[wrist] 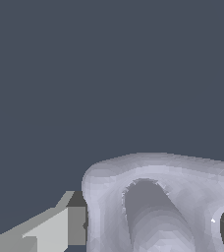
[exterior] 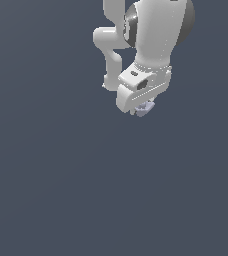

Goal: Pick up the object and move it to a goal position.

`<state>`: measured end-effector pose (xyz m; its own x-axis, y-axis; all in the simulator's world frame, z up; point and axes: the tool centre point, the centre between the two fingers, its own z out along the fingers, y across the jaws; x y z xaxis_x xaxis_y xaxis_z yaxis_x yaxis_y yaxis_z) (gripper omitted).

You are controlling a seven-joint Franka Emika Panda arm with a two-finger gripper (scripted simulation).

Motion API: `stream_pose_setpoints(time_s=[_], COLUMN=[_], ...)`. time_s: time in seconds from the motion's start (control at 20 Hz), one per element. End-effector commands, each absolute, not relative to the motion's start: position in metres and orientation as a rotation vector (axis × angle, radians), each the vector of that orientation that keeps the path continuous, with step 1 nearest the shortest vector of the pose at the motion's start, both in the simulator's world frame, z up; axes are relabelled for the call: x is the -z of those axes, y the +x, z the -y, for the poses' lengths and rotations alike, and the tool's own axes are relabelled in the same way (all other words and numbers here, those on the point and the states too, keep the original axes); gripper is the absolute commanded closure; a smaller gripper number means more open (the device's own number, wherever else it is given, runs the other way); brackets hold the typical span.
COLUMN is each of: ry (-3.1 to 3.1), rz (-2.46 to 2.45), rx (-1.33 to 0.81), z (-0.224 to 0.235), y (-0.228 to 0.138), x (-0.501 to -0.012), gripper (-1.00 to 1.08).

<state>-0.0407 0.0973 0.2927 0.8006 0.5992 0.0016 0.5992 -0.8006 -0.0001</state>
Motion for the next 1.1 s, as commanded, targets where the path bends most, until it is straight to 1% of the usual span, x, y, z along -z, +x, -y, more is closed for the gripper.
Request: stream_pose_setpoints(time_s=[0.0, 0.25, 0.5, 0.75, 1.05], ry=[-2.980, -2.981, -2.981, -2.981, -2.981], rz=[0.992, 0.991, 0.990, 0.990, 0.990], rx=[0.001, 0.000, 0.000, 0.000, 0.000], z=[-0.102, -0.109, -0.113, -0.116, -0.117], y=[-0.036, -0.026, -0.019, -0.015, -0.013], x=[-0.317, -0.356, -0.382, -0.396, -0.401], gripper=[1.08, 1.08, 1.08, 1.08, 1.08])
